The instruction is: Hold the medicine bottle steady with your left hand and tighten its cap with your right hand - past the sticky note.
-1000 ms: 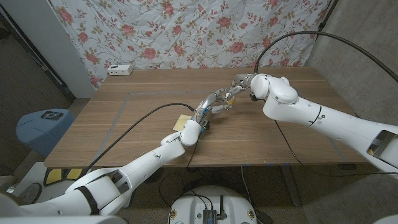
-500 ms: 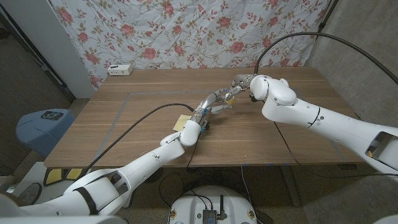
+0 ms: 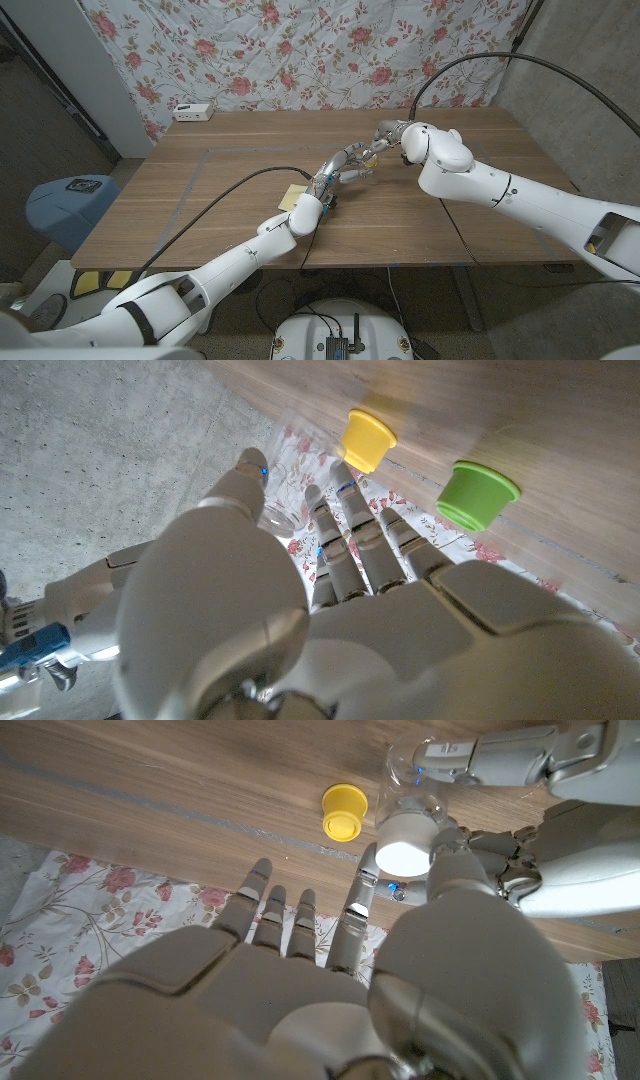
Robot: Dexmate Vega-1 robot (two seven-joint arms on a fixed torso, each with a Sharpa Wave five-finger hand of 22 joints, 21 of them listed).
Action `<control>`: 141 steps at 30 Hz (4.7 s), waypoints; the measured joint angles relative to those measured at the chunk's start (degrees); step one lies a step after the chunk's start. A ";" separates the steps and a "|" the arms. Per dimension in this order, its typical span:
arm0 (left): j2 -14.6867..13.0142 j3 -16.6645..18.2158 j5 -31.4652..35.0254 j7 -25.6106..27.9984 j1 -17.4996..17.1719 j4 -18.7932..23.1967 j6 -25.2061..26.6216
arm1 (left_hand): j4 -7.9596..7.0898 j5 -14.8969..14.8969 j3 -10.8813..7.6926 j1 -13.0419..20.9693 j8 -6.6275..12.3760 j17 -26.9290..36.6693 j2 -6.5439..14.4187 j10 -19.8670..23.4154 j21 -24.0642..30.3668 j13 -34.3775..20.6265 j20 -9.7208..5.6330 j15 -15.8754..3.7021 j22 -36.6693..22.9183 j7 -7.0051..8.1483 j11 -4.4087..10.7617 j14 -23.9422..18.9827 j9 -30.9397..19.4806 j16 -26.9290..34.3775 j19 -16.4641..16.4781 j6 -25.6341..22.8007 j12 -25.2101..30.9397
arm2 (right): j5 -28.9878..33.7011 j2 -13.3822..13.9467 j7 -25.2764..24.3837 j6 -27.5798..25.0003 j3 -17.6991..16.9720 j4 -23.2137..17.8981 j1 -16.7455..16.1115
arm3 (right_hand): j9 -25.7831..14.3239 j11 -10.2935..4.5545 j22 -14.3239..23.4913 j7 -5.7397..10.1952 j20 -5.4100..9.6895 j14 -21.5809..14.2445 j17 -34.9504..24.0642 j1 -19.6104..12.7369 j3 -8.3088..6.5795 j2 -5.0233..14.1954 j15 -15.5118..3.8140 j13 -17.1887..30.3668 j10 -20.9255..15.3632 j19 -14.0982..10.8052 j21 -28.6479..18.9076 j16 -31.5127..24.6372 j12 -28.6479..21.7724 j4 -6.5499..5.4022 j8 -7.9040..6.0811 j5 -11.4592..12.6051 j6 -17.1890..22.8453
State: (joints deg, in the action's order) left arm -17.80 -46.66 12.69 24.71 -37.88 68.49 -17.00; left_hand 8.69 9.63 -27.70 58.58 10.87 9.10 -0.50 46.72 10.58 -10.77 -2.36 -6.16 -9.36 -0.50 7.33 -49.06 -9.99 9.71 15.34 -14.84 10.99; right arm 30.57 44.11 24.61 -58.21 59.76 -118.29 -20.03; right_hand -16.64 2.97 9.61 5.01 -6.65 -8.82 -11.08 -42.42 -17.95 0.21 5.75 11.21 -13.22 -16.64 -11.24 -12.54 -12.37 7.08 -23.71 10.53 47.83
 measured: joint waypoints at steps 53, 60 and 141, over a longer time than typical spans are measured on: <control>0.76 -0.15 -0.18 0.42 0.61 -1.40 -0.34 | 0.08 -0.02 0.09 -0.28 0.00 0.00 -0.30 0.07 0.00 0.00 0.00 -0.07 0.00 -0.02 0.08 -0.09 0.00 0.00 0.00 0.02 -0.16 | -2.36 -1.39 -6.06 -3.32 2.20 1.47 1.00 | 1.54 -0.51 0.14 -1.59 -0.11 -3.15 0.02 5.51 2.63 -1.09 -0.33 0.00 -6.05 -1.32 0.01 0.00 -0.44 -0.82 -4.08 -0.34 10.41; 0.97 -0.23 -0.27 0.40 0.98 -2.05 -0.62 | -0.09 -0.08 -0.09 -0.28 0.00 0.00 -0.28 0.00 0.00 -0.02 0.00 -0.07 0.00 -0.02 0.16 -0.08 0.00 0.00 0.00 0.02 0.05 | -2.95 -1.19 -6.51 -3.26 2.46 1.47 1.37 | 1.83 -0.18 0.15 -0.96 -0.46 -2.98 0.02 7.78 3.83 -1.85 -0.16 0.00 -5.69 -0.97 0.24 0.00 0.22 -1.23 -2.34 -0.32 7.59; 2.01 -0.90 -0.59 -0.10 3.90 -6.36 -2.47 | 0.08 -0.01 -0.23 -0.67 0.00 0.00 -0.10 -0.01 0.00 -0.04 0.00 -0.07 0.00 0.41 0.16 -0.08 0.00 0.00 0.00 0.02 0.07 | -0.17 0.17 6.66 4.29 2.49 2.60 5.57 | 2.12 1.61 -0.01 0.72 -0.42 6.38 0.14 -1.59 -0.39 0.02 2.82 -0.02 10.24 5.13 0.67 1.50 1.33 3.60 9.38 0.54 -18.51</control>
State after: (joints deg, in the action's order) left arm -15.79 -47.56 12.10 24.61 -33.98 62.13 -19.46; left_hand 8.77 9.61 -27.93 57.92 10.87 9.10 -0.60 46.70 10.58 -10.81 -2.36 -6.23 -9.36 -0.10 7.50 -49.15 -9.99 9.71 15.34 -14.83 11.05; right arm 30.40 44.28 31.27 -53.92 62.26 -115.69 -14.46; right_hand -14.52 4.59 9.60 5.74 -7.07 -2.45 -10.94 -44.01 -18.35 0.22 8.57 11.18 -2.98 -11.51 -10.57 -11.05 -11.04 10.68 -14.33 11.08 29.32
